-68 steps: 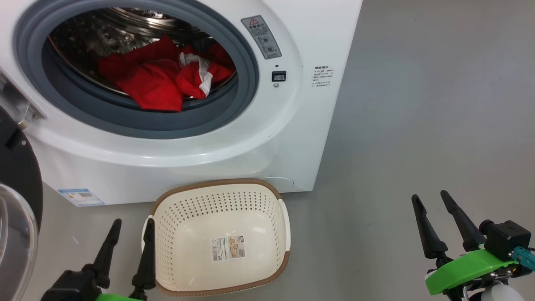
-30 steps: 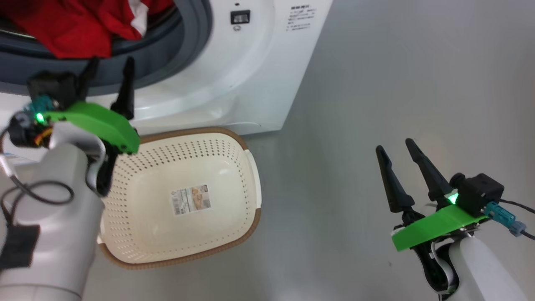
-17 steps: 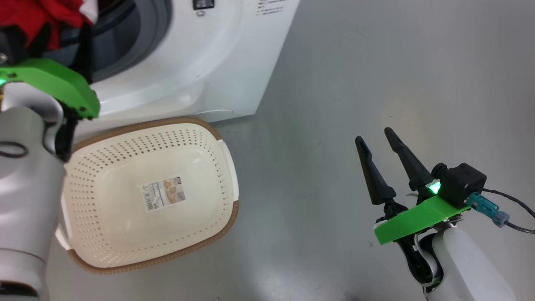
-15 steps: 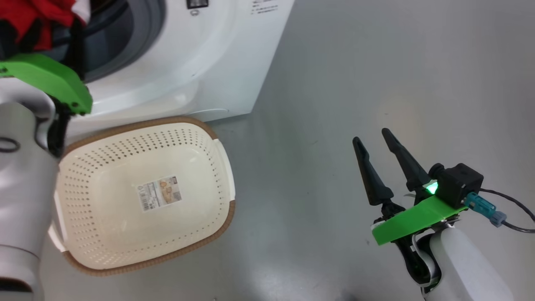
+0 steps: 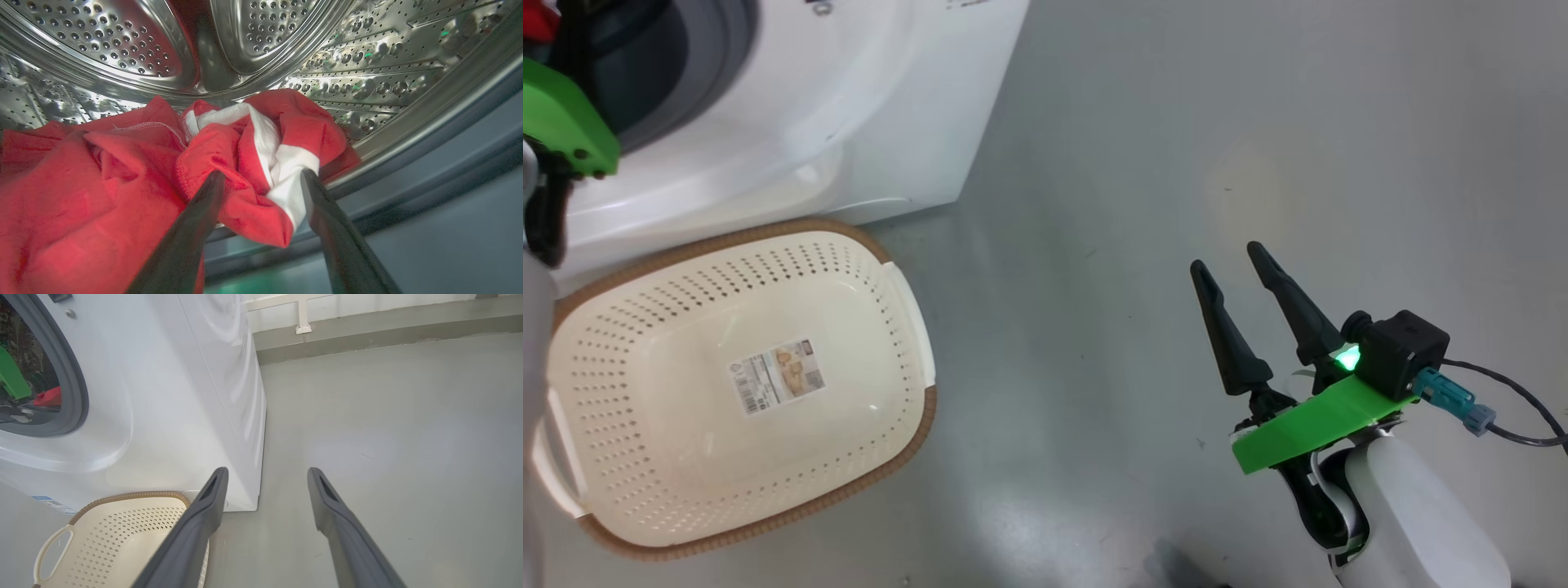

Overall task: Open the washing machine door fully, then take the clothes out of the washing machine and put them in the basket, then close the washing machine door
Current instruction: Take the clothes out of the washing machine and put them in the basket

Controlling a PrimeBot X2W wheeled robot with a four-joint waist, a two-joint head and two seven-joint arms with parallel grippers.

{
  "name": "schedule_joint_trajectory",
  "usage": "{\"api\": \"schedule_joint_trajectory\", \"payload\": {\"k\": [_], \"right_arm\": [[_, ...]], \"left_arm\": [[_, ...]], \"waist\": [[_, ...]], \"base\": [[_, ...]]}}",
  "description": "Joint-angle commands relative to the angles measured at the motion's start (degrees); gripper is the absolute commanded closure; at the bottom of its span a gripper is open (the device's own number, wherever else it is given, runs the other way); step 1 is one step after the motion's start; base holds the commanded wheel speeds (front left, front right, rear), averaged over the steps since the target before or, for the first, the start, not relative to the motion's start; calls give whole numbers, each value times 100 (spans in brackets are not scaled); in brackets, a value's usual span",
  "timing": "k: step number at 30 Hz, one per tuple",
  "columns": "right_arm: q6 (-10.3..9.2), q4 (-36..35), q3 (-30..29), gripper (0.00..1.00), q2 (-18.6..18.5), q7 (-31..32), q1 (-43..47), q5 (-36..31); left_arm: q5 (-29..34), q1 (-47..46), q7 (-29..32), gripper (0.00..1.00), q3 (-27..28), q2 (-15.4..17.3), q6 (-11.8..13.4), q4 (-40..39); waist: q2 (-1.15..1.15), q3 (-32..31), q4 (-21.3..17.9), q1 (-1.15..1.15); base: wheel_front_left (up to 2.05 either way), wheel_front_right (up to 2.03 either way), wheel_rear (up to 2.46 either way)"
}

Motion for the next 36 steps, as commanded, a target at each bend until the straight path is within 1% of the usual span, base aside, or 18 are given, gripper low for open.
{"api": "schedule_joint_trajectory", "payload": {"k": [1, 2, 3, 4, 5, 14, 20, 24, 26, 28, 36], "right_arm": [[36, -122, 128, 0, 1, -37, 4, 52], [36, -118, 129, 0, 5, -37, -2, 55], [36, -116, 131, 0, 9, -37, -4, 56], [36, -115, 130, 0, 12, -37, -6, 56], [36, -114, 128, 0, 15, -37, -9, 56], [36, -117, 71, 0, 33, -37, -25, 25], [36, -107, 27, 0, -18, -37, 7, 6], [36, -109, -23, 0, -55, -37, 51, -6], [36, -109, -41, 0, -67, -37, 69, -9], [36, -105, -92, 0, -114, -37, 135, -19], [36, -84, -208, 0, -201, -37, 314, -41]], "left_arm": [[46, -142, -2, 0, 25, 311, -8, -54], [49, -157, 14, 0, 15, 324, 3, -36], [59, -166, 33, 33, -3, 330, 16, -19], [70, -176, 44, 62, -23, 335, 27, -6], [73, -184, 48, 100, -35, 338, 31, 5], [-14, -127, -156, 100, -23, 266, 38, 46], [-316, 51, -291, 100, 290, 161, 23, -178], [-491, 381, -298, 100, 671, 166, 12, -778], [-510, 499, -298, 100, 768, 163, 9, -926], [-441, 854, -299, 100, 1009, 153, 5, -1376], [-132, 1791, -300, 100, 1772, -111, 1, -2421]], "waist": [[0, 67, -78, 0], [0, 73, -91, 0], [0, 75, -101, 0], [0, 80, -107, 0], [0, 83, -112, 0], [0, 2, -21, 0], [0, -165, 125, 0], [0, -335, 220, 0], [0, -384, 247, 0], [0, -524, 338, 0], [0, -863, 580, 0]], "base": [[0, 0, 0], [0, 0, 0], [0, 0, 0], [0, 0, 0], [0, 0, 0], [0, 0, 0], [0, 0, 0], [0, 0, 0], [0, 0, 0], [0, 0, 0], [0, 0, 0]]}}
